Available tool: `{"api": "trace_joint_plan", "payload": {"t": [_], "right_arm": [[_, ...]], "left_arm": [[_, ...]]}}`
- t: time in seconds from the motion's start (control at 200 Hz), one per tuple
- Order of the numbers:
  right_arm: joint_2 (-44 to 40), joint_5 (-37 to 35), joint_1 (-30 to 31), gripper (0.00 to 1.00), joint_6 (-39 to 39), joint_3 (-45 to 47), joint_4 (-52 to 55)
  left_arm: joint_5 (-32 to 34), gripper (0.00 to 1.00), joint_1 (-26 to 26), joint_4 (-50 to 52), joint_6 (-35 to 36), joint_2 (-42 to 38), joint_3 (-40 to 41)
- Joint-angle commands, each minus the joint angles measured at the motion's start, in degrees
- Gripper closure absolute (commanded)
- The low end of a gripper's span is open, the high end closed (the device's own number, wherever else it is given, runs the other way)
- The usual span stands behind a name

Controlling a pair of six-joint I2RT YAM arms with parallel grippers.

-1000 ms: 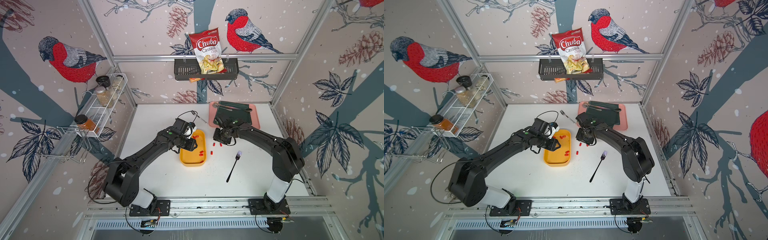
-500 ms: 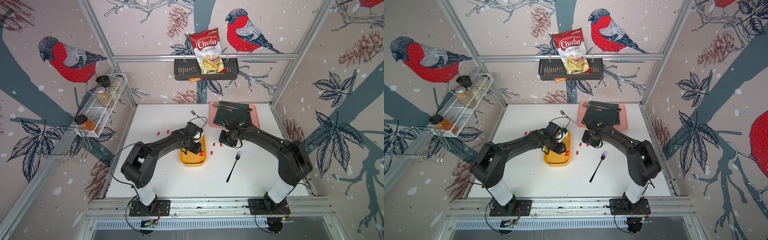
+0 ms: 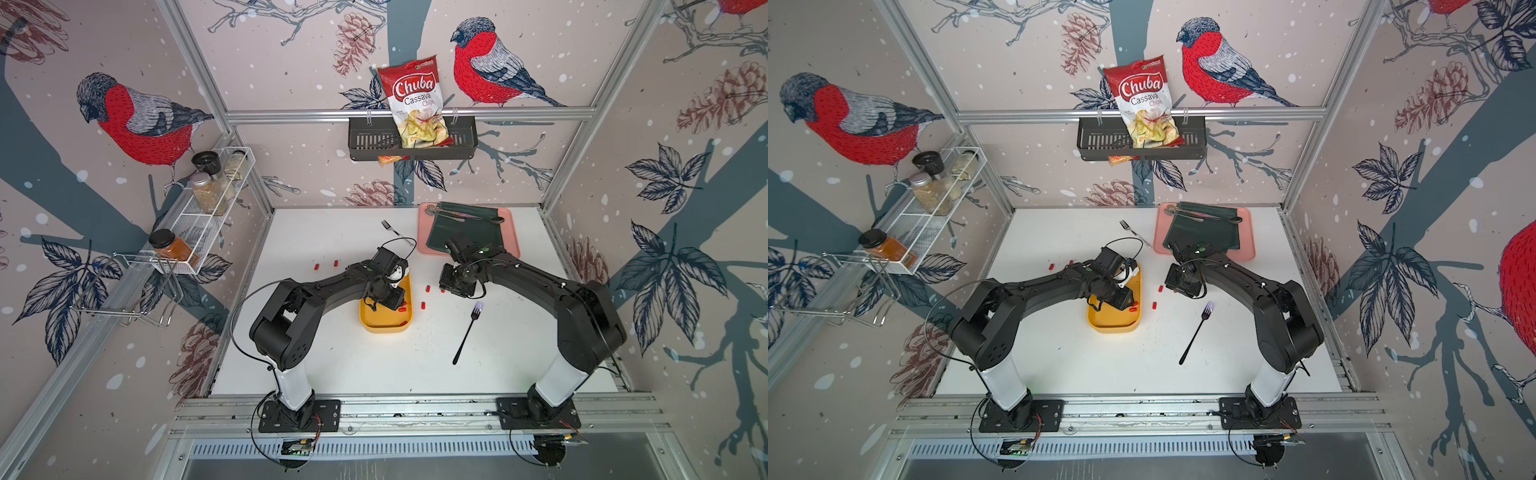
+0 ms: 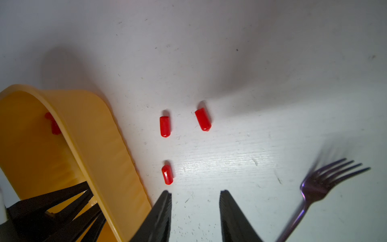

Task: Take the screw protection sleeves out of the storage box
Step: Pick up the screw protection sleeve from the storage box.

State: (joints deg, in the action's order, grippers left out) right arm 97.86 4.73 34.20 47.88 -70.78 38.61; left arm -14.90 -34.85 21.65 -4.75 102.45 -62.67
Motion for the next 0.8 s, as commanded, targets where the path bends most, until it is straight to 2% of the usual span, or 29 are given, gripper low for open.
{"api": "trace_joint_plan", "payload": {"t": [0.0, 0.315, 0.795], "right_arm": [[-0.6, -0.1, 0.0, 0.57, -0.2, 0.6, -0.8], [-1.4, -0.4, 0.0, 0.57, 0.4, 2.4, -1.7], [-2.1, -0.2, 0.1, 0.57, 0.4, 3.7, -2.2]], "left_arm": [[-1.3, 0.63, -0.2, -1.7, -0.9, 0.7, 0.7], [-0.7, 0.66, -0.2, -4.7, -3.0, 1.1, 2.7], [-2.6, 0.72, -0.3, -6.0, -4.4, 2.7, 1.6]]}}
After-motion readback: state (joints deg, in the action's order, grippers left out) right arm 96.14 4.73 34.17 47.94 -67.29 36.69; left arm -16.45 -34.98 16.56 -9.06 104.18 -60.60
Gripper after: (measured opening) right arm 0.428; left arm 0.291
